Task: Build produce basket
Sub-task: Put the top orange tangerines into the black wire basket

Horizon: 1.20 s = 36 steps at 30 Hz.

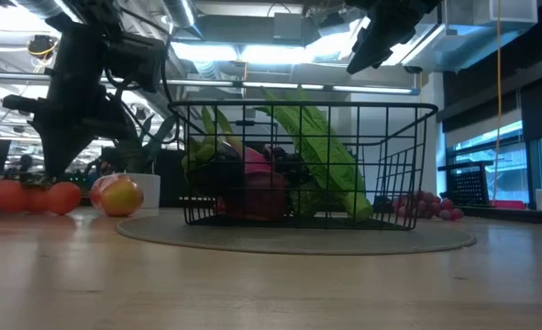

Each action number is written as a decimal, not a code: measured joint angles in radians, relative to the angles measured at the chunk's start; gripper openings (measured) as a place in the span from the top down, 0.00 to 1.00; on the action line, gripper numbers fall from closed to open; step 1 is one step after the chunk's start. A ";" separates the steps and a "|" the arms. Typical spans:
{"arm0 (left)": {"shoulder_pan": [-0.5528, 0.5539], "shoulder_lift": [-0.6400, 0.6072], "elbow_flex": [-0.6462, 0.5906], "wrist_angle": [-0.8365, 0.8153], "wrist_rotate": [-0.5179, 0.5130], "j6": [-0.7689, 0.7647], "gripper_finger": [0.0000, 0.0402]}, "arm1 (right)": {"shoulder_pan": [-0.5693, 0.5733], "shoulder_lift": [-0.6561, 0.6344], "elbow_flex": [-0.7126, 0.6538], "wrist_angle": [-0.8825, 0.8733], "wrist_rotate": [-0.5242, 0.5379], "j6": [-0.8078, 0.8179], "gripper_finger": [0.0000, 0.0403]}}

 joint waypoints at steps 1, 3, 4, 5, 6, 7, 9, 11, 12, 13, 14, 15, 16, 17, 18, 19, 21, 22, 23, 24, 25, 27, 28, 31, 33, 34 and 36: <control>-0.003 0.000 0.000 0.000 -0.003 0.000 0.98 | 0.000 0.000 0.000 0.000 0.000 0.000 0.79; -0.013 0.000 0.000 0.000 -0.007 0.001 0.99 | 0.000 0.000 0.000 0.000 0.000 0.000 0.79; -0.019 0.000 0.002 -0.004 -0.007 0.002 0.99 | 0.000 0.000 0.000 0.000 0.000 0.000 0.79; -0.026 0.000 0.010 -0.013 -0.007 0.002 0.99 | 0.000 0.000 0.000 0.000 0.000 0.000 0.79; -0.034 -0.001 0.022 -0.026 -0.008 0.002 0.99 | 0.000 0.000 0.000 0.000 0.000 0.000 0.79; -0.044 -0.006 0.036 -0.043 -0.011 0.002 0.99 | 0.000 0.000 0.000 0.000 0.000 0.000 0.79; -0.067 -0.009 0.073 -0.083 -0.026 0.002 1.00 | 0.000 0.000 0.000 -0.001 0.000 0.000 0.79; -0.087 -0.009 0.116 -0.132 -0.039 0.006 1.00 | 0.000 -0.004 0.000 -0.004 0.000 0.000 0.79; -0.096 -0.009 0.139 -0.159 -0.043 0.014 1.00 | 0.000 -0.008 0.000 -0.005 0.000 0.000 0.79; -0.105 -0.009 0.162 -0.187 -0.044 0.025 1.00 | 0.000 -0.013 0.000 -0.005 0.000 0.000 0.79; -0.116 -0.009 0.187 -0.218 -0.044 0.033 1.00 | 0.000 -0.019 0.000 -0.006 0.000 0.000 0.79; -0.127 -0.009 0.215 -0.245 -0.044 0.043 1.00 | 0.000 -0.026 0.000 -0.006 0.000 0.000 0.79; -0.141 -0.009 0.246 -0.271 -0.044 0.053 1.00 | 0.000 -0.033 0.000 -0.006 -0.001 0.000 0.79; -0.153 -0.009 0.279 -0.297 -0.044 0.056 1.00 | 0.000 -0.040 0.000 -0.007 0.000 0.000 0.79; -0.167 -0.009 0.314 -0.320 -0.045 0.055 1.00 | 0.000 -0.047 0.000 -0.007 -0.001 0.000 0.79; -0.183 -0.009 0.352 -0.340 -0.053 0.055 1.00 | 0.000 -0.054 0.000 -0.008 -0.001 0.000 0.79; -0.215 -0.009 0.433 -0.378 -0.076 0.054 1.00 | 0.000 -0.067 0.000 -0.012 -0.001 0.000 0.79; -0.232 -0.009 0.473 -0.393 -0.084 0.056 1.00 | 0.000 -0.074 0.000 -0.013 -0.002 0.000 0.79; -0.249 -0.009 0.518 -0.403 -0.089 0.067 1.00 | 0.000 -0.078 0.001 -0.012 -0.002 0.000 0.79; -0.264 -0.009 0.559 -0.403 -0.095 0.090 1.00 | 0.000 -0.083 0.001 -0.010 -0.002 0.000 0.79; -0.279 -0.009 0.598 -0.400 -0.102 0.122 1.00 | 0.000 -0.085 0.001 -0.009 -0.002 0.000 0.79; -0.307 -0.007 0.671 -0.372 -0.124 0.176 1.00 | 0.000 -0.087 0.001 -0.008 -0.002 0.000 0.79; -0.320 0.000 0.701 -0.351 -0.138 0.198 1.00 | 0.000 -0.087 0.001 -0.008 -0.002 0.000 0.79; -0.341 0.037 0.765 -0.242 -0.165 0.285 1.00 | 0.000 -0.087 0.001 -0.007 -0.002 0.000 0.79; -0.348 0.063 0.790 -0.143 -0.176 0.371 1.00 | 0.000 -0.087 0.001 -0.007 -0.002 -0.001 0.79; -0.351 0.078 0.797 -0.089 -0.178 0.416 1.00 | 0.000 -0.087 0.001 -0.008 -0.002 -0.002 0.79; -0.355 0.115 0.801 0.016 -0.170 0.514 1.00 | 0.000 -0.090 0.001 -0.008 -0.002 -0.006 0.79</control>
